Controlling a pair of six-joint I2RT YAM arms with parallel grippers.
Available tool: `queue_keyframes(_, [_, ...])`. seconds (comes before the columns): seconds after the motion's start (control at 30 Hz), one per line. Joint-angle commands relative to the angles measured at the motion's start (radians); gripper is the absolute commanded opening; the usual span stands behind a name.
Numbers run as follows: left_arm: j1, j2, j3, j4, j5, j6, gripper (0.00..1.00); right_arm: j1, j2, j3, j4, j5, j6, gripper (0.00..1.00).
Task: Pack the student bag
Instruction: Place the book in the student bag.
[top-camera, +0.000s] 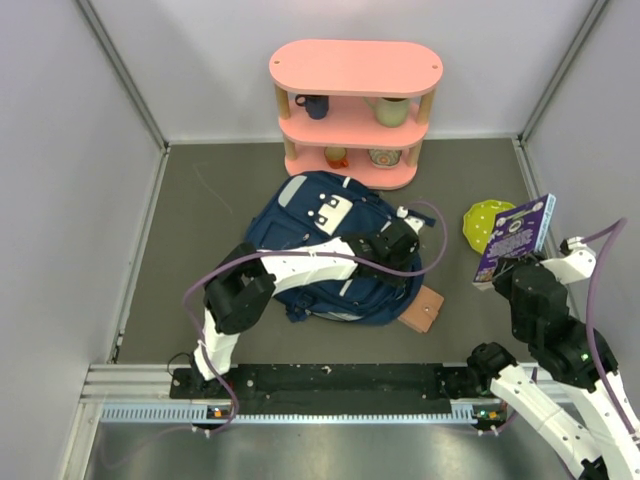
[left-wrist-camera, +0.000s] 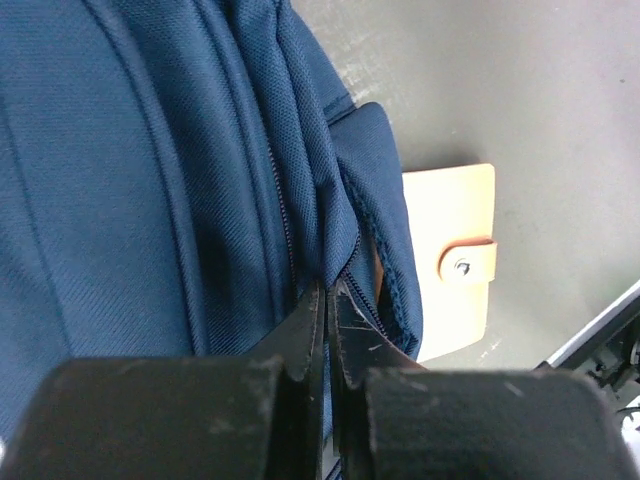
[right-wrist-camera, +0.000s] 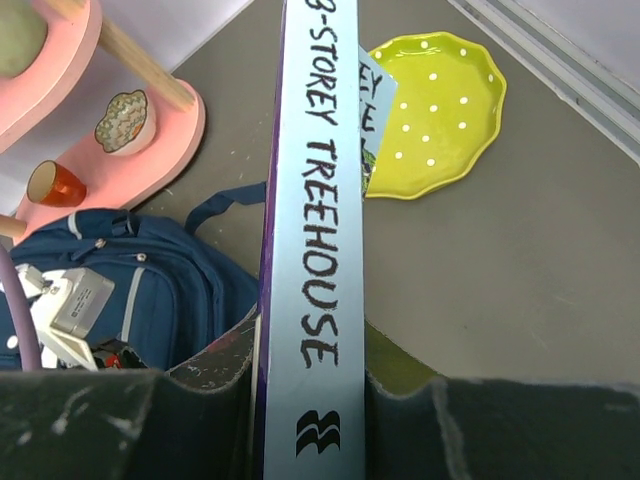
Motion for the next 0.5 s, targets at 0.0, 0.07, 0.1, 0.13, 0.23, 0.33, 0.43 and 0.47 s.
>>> queue_keyframes(0.0, [0.005, -0.119, -0.013, -0.078, -0.127, 0.084, 0.0, -0.005, 0.005, 0.011, 0.075, 0.002, -0.024, 0.0])
queue_keyframes(0.07, [0.02, -0.219, -0.062, -0.081, -0.144, 0.107, 0.0, -0.005, 0.007, 0.009, 0.079, -0.015, -0.026, 0.0])
queue_keyframes(0.1, [0.026, -0.257, -0.118, -0.083, -0.149, 0.117, 0.0, -0.005, 0.01, 0.003, 0.101, -0.056, -0.044, 0.0])
queue_keyframes(0.13, [0.049, -0.331, -0.146, -0.084, -0.149, 0.121, 0.0, -0.005, 0.013, -0.001, 0.12, -0.089, -0.059, 0.0])
queue_keyframes(0.23, [0.109, -0.485, -0.243, -0.1, -0.144, 0.124, 0.0, -0.005, 0.04, -0.032, 0.195, -0.262, -0.093, 0.0])
queue_keyframes(0.33, [0.186, -0.632, -0.314, -0.109, -0.149, 0.115, 0.0, -0.005, 0.071, -0.075, 0.277, -0.452, -0.093, 0.0])
queue_keyframes(0.43, [0.236, -0.754, -0.358, -0.095, -0.18, 0.13, 0.0, -0.004, 0.085, -0.101, 0.332, -0.621, -0.058, 0.0])
queue_keyframes(0.47, [0.246, -0.774, -0.363, -0.1, -0.181, 0.135, 0.0, -0.005, 0.085, -0.11, 0.386, -0.661, -0.052, 0.0])
